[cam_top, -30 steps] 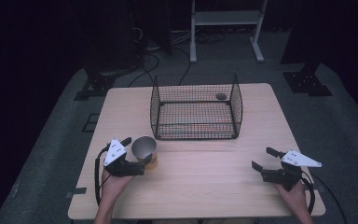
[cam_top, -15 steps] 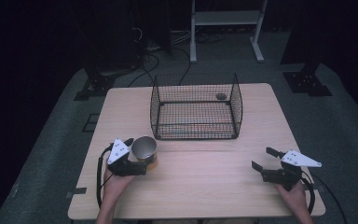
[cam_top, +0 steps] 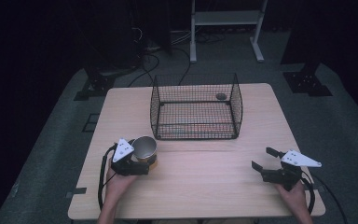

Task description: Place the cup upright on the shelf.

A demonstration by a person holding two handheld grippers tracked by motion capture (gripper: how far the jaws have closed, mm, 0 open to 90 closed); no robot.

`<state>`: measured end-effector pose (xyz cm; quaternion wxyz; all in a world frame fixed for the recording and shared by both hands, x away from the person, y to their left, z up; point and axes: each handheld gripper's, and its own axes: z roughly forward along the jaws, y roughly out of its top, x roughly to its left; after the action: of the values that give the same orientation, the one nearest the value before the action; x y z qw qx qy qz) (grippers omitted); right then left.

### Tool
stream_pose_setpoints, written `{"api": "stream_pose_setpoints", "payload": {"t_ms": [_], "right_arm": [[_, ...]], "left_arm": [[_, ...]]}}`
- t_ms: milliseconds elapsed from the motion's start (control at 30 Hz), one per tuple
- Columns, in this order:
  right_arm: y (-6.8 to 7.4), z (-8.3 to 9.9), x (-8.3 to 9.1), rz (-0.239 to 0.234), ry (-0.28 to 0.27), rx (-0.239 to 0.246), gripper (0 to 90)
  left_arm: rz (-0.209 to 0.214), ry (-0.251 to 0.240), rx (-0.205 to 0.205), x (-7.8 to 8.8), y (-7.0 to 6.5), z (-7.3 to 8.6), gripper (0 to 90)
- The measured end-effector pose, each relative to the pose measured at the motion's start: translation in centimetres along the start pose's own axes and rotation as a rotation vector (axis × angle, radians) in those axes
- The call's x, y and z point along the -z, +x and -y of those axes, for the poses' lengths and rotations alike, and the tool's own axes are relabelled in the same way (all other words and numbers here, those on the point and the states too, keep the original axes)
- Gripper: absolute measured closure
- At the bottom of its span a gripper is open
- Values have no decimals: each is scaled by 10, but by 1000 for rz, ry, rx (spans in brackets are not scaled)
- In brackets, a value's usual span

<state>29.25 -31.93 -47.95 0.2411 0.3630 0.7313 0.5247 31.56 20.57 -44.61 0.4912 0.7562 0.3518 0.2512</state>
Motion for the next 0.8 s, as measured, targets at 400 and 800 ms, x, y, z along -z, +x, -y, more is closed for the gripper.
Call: {"api": "stream_pose_setpoints", "payload": {"t_ms": [400, 800], "right_arm": [[0, 0, 0, 0, 0, 2, 131], [0, 0, 0, 2, 3, 0, 131]], "left_arm": [[19, -1, -8, -1, 1, 1, 107], [25, -30, -15, 5, -3, -3, 131]]}}
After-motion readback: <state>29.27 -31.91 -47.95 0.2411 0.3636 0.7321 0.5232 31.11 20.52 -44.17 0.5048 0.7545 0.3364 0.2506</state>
